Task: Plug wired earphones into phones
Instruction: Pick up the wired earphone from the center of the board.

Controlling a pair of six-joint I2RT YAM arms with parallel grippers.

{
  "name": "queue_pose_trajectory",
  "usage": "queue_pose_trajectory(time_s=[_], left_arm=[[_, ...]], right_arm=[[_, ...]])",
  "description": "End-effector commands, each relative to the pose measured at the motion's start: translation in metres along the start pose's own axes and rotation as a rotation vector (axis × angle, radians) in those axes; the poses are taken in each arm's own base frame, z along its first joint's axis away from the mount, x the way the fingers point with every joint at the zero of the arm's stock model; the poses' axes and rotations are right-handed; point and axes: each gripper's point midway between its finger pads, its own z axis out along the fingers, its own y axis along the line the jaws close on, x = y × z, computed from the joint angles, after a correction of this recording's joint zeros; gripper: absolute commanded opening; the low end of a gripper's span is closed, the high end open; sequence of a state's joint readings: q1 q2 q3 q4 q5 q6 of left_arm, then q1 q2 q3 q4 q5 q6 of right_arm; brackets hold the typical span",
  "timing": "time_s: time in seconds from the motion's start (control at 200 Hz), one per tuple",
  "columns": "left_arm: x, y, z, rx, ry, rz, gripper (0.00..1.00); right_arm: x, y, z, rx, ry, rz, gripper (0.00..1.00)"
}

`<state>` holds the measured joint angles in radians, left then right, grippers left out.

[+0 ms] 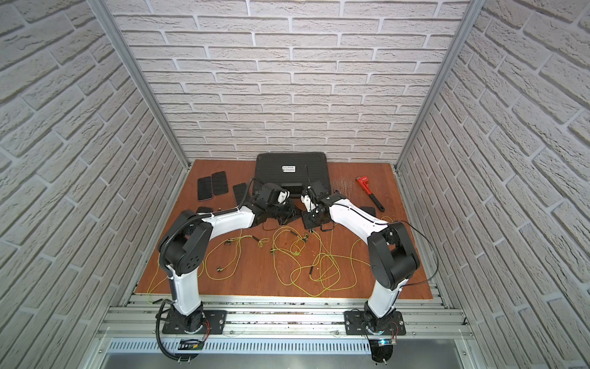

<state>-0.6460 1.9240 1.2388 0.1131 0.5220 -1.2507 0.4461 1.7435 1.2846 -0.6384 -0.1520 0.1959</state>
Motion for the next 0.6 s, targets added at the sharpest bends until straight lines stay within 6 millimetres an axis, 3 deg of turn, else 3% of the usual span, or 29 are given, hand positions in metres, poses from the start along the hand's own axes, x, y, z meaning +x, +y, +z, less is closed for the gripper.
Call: queue_pose_trajectory(time_s=[0.0,0.225,0.275,0.365,0.415,0.515,0.595], left_arm=[[0.0008,-0.0044,0.0044,0.026,0.006,0.021,0.08],[0.0013,-0.0032,0.0055,0.029,0.008,0.023,0.03],[0.0003,-0.0024,0.0051,0.032,0.005,0.025,0.08],[-0.0022,-0.0023,0.0036,0.036,-0.001,0.028,0.27],[-0.0037,-0.0034,0.0024,0.037,-0.005,0.033,0.32],[-0.0033,-0.0017,0.0029,0.030,-0.001,0.034,0.33],[-0.0028,0.0000,0.0041,0.026,0.001,0.032,0.27]], right_arm=[[-0.0161,0.0092,-0.0141,-0.026,-0.069,-0.006,0.06],[-0.0163,0.0098,-0.0165,-0.031,-0.073,-0.007,0.06],[-0.0149,0.0096,-0.0161,-0.030,-0.066,-0.008,0.06],[-0.0129,0.0091,-0.0155,-0.027,-0.056,-0.014,0.06],[-0.0126,0.0092,-0.0155,-0.029,-0.055,-0.014,0.06],[-0.0132,0.0099,-0.0167,-0.032,-0.059,-0.017,0.06],[-0.0148,0.0106,-0.0183,-0.034,-0.064,-0.018,0.06]])
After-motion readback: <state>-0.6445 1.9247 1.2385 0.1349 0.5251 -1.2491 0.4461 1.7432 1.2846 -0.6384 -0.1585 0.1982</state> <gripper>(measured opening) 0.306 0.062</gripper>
